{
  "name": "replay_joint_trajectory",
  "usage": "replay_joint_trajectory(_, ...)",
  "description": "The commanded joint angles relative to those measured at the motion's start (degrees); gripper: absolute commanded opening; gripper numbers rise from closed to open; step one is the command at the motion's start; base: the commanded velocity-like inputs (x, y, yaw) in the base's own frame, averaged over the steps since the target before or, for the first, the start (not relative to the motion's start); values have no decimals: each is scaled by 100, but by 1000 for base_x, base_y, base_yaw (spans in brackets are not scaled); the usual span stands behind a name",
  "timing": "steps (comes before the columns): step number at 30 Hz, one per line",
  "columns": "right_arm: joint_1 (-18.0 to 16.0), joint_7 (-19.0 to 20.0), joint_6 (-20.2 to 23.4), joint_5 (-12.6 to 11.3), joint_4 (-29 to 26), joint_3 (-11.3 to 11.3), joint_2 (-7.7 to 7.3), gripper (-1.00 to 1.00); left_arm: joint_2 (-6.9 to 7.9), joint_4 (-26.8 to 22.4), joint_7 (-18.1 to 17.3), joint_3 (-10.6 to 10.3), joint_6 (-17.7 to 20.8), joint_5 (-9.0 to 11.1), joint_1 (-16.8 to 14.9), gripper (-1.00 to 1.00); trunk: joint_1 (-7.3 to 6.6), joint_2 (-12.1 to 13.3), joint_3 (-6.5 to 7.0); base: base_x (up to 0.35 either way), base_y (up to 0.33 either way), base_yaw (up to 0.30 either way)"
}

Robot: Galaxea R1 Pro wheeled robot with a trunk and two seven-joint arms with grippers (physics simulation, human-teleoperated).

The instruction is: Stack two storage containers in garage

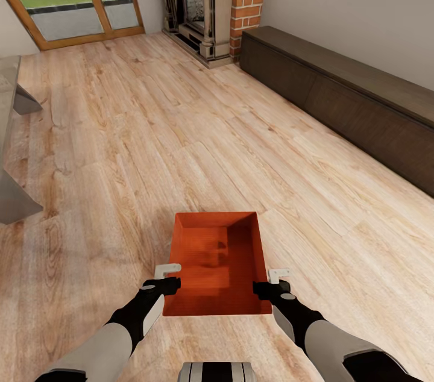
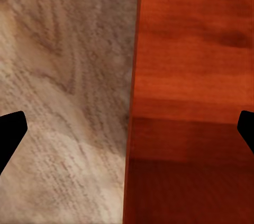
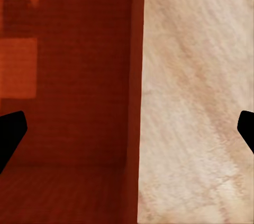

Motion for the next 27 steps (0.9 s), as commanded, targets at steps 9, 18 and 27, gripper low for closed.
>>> replay_joint_trajectory(9, -3, -26, -22, -32, 22, 67, -1, 100, 13, -12, 27, -12, 33, 48, 1, 100, -1, -1, -3, 0, 0, 0)
replay_joint_trajectory(18, -3, -26, -23, -54, 31, 69, 2, 100, 17, -12, 27, -12, 17, 50, 1, 100, 131, -242, -111, 0, 0, 0)
replay_joint_trajectory(27, -3, -26, -28, -89, 30, 61, 40, 100, 11, -12, 27, -13, 16, 50, 1, 100, 307, -563, -255, 0, 0, 0)
